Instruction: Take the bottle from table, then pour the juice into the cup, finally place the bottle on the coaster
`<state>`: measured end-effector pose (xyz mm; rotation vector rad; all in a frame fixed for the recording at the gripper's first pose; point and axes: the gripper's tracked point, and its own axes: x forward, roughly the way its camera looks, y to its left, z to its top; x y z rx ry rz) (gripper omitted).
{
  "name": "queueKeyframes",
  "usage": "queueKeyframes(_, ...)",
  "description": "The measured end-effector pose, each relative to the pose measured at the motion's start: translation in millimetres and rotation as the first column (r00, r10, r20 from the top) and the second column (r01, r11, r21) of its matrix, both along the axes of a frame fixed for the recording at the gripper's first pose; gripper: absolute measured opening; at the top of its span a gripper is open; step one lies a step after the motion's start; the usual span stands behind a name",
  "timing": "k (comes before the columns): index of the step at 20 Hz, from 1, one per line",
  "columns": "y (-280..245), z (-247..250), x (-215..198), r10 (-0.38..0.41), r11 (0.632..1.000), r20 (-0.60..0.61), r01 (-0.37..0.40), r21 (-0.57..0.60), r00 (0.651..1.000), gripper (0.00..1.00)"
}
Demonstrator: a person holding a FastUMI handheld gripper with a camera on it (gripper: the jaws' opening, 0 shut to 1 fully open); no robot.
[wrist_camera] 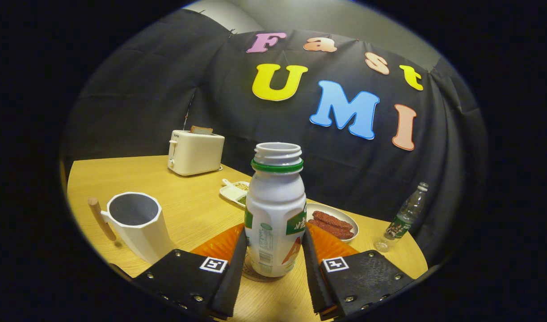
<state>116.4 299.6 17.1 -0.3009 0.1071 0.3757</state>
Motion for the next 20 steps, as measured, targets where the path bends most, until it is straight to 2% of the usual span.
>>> queueKeyframes(8,5.2,0.9,-1.3,0.028,0.995,-0.065,-0.022,0.097,0.997,0.63)
queueKeyframes(16,5.4,-14.9,19.3,0.026,0.987,-0.171,0.002,0.160,0.985,0.63)
queueKeyframes(20,4.8,-14.8,21.0,0.027,0.984,-0.167,0.003,0.176,0.986,0.63)
